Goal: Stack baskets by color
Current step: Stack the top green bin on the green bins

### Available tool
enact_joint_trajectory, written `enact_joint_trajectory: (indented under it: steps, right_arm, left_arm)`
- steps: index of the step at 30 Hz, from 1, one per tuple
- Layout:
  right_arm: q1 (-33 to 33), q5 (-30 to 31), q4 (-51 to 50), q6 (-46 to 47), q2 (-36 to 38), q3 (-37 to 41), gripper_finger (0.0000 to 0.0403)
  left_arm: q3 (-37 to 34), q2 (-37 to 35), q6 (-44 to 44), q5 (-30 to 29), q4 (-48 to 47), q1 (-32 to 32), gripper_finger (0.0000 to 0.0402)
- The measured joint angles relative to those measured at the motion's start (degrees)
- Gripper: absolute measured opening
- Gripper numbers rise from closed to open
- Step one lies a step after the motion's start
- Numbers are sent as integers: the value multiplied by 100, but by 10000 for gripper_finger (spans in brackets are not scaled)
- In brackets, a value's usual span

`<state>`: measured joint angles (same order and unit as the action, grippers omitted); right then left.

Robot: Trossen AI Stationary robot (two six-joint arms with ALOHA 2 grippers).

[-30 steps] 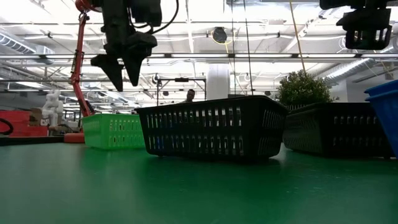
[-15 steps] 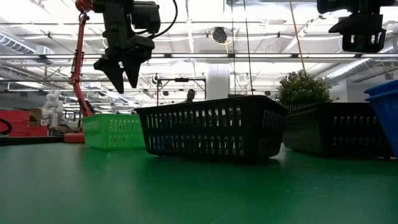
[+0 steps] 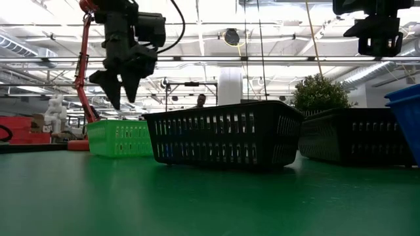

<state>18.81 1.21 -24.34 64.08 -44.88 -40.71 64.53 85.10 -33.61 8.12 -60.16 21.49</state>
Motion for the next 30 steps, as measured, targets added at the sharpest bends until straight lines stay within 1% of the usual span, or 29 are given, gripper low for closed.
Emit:
enact_joint_trajectory:
  steps: [6,12,16,20,24,27,30]
  right_arm:
    - [2,0,-48,-156,0,0,180]
    - [2,-19,-56,-187,0,0,180]
    - [2,-28,-137,-244,0,0,180]
    - [2,-94,-151,-328,0,0,180]
    - [-1,-140,-172,-329,0,0,180]
    - [-3,-138,-168,-329,0,0,180]
    - [-8,-138,-161,-321,0,0,180]
  left_arm:
    - [-197,0,-93,-50,21,-200,258]
    - [-205,0,-32,-362,28,-291,292]
    - [-442,-7,210,-366,434,-272,295]
    - [-752,-7,261,-341,730,-178,272]
    - [-994,-5,339,-319,884,-125,238]
    - [-1127,-5,351,-367,955,-116,202]
    - [-1172,-5,395,-366,970,-126,155]
